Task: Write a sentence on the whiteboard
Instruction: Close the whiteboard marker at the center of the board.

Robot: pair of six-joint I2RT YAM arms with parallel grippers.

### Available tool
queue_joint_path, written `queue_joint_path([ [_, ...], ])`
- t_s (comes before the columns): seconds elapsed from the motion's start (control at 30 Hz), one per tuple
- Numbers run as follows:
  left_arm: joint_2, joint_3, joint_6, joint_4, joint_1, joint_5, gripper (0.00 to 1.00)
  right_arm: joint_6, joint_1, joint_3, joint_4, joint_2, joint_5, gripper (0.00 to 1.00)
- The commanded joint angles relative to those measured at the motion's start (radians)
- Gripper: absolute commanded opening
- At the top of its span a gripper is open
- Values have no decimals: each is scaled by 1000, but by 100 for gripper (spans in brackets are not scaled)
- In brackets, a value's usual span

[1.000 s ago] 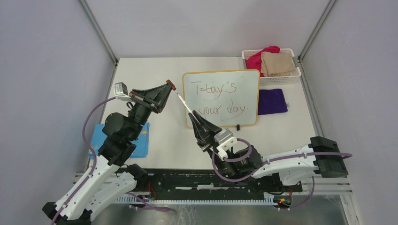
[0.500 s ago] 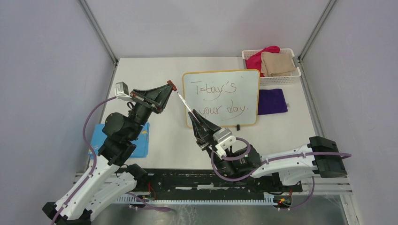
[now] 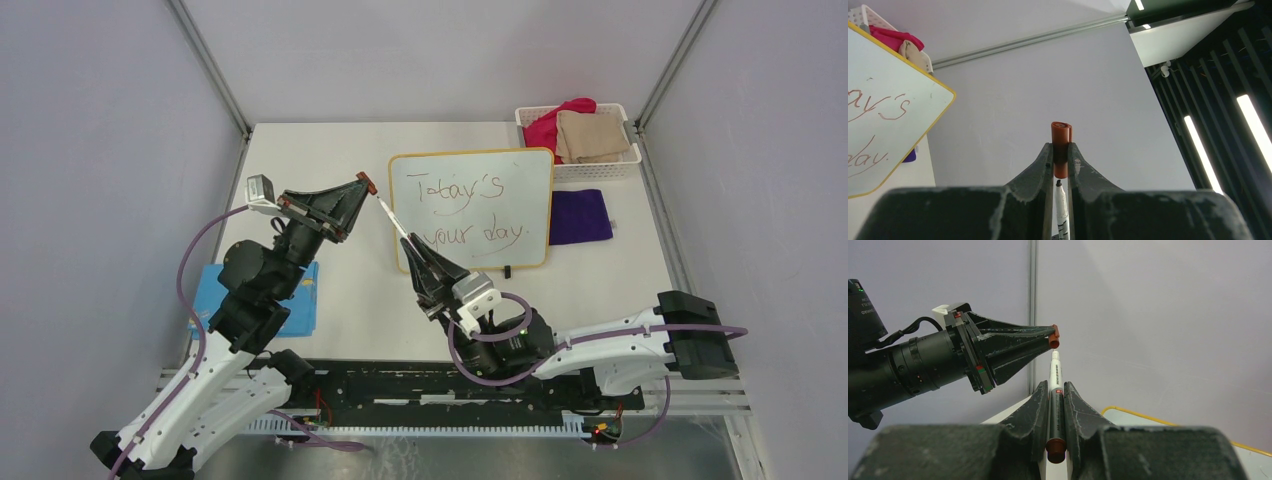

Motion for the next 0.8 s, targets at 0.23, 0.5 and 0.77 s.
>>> queue_joint_path([
  [0.23, -19, 12, -3, 24, -4, 33, 2, 5, -5, 51, 32, 2, 10, 0],
  [0.5, -18, 14, -2, 24, -3, 41, 2, 4, -5, 55, 34, 6, 9, 0],
  [0.77, -26, 5, -7, 15, -4, 3, 2, 11, -5, 50, 31, 0, 5, 0],
])
